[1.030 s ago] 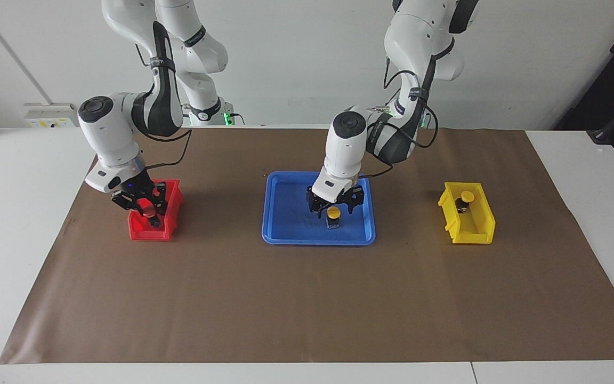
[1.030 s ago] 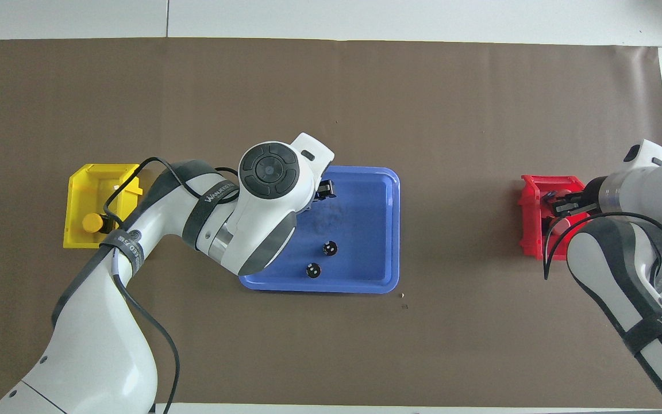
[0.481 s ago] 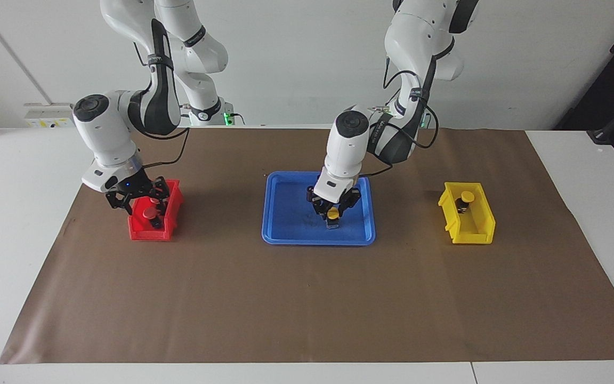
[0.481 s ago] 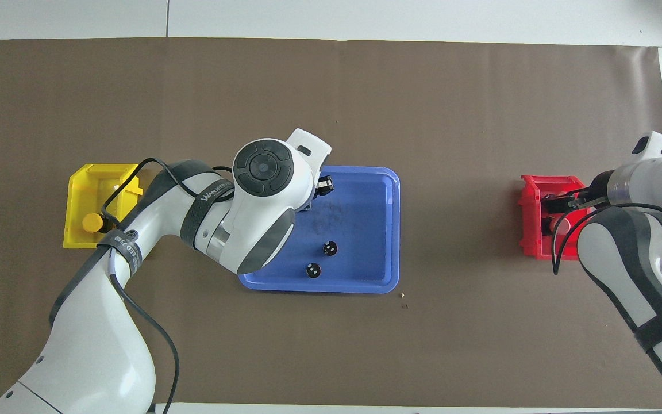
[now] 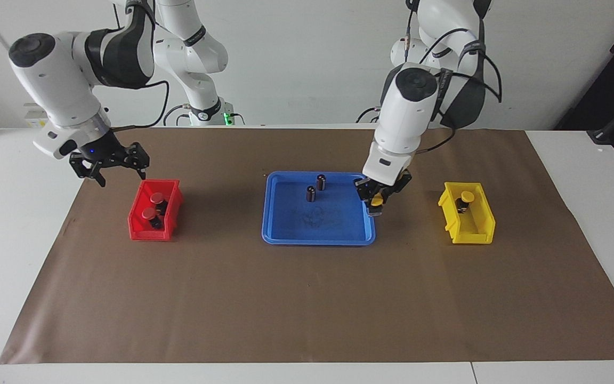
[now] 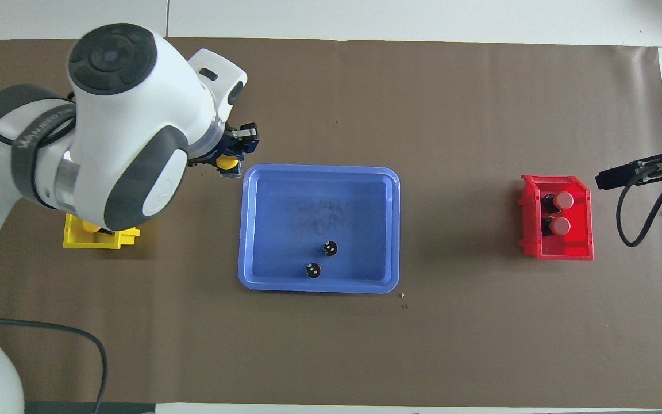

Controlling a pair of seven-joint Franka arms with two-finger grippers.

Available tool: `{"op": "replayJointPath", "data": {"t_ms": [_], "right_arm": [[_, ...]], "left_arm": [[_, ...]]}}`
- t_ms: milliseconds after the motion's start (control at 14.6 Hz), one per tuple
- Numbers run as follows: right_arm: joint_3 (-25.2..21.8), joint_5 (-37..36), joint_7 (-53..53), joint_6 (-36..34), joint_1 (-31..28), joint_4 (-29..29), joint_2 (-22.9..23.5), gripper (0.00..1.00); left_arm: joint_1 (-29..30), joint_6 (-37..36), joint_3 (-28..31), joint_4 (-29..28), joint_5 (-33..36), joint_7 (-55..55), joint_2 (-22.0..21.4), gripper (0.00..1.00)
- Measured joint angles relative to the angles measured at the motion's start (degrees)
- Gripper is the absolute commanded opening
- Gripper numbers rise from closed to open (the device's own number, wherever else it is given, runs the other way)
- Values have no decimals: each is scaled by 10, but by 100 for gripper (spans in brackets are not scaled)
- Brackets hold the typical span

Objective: Sort red and yellow buttons by color

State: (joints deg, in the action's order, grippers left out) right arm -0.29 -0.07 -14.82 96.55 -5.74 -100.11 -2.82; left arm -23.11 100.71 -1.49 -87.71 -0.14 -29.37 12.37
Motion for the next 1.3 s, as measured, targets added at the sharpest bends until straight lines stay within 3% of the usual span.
{"op": "replayJointPath", "data": {"t_ms": [206,481,755,1305], "right_arm": [[-5,-1,32,-99,-7,75,-9,100],[-8,-2,70,-109,-30,84,3,100],[-11,-2,103,-105,-19,81,10,100],[-32,-3,104,-77,2,45,10,100]], "left_arm": [[109,-18,2,-22,-2,174,-17,1],[225,31,4,-101,-63,307,-31,1],[236,148,-1,-236,-82,313,-71,1],[244,193,1,-269,-82,336,-63,1]]}}
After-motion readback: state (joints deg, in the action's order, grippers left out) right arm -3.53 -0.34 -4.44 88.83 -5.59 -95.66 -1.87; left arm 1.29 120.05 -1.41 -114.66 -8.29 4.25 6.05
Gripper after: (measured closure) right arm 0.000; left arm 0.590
